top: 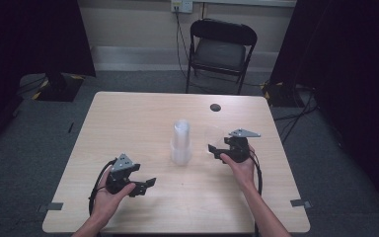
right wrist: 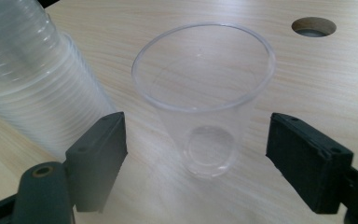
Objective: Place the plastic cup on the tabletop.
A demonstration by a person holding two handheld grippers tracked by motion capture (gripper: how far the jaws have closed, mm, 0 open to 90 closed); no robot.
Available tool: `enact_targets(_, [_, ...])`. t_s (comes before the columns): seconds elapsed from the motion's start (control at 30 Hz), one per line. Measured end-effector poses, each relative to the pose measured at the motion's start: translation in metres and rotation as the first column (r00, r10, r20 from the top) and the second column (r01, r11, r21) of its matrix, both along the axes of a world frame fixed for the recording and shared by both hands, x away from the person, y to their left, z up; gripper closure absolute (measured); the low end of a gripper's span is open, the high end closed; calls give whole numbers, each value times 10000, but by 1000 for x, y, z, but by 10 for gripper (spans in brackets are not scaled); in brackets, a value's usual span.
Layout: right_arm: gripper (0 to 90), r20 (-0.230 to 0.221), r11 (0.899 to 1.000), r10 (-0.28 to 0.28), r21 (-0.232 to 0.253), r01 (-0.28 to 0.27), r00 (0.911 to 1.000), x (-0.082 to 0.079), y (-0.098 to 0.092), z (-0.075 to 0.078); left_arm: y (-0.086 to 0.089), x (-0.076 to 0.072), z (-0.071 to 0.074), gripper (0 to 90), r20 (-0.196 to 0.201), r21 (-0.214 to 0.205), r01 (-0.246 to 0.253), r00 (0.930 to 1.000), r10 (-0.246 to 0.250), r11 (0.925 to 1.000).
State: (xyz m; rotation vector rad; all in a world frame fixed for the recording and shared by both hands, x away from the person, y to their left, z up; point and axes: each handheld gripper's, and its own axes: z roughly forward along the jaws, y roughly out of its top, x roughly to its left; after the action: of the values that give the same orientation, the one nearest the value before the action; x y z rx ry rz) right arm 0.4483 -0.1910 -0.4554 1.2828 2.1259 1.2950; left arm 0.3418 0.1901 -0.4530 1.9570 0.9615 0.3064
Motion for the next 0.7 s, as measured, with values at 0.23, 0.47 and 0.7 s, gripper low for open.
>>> enact_targets(0.23, [197, -234, 9998, 75, 165, -71, 9997, -19, -14, 7, 2, 1, -1, 173, -103, 10, -169, 9998, 169, 9999])
enact_targets(0.47, [206, -168, 9999, 25, 151, -23, 9999, -46, -30, 16, 3, 2, -2, 175, -150, 83, -165, 9997, 166, 9998])
enact_targets(0.7, [211, -265, 10000, 7, -9, -7, 9996, -70, -42, 17, 4, 0, -3, 177, -173, 71, -204, 9996, 205, 9998])
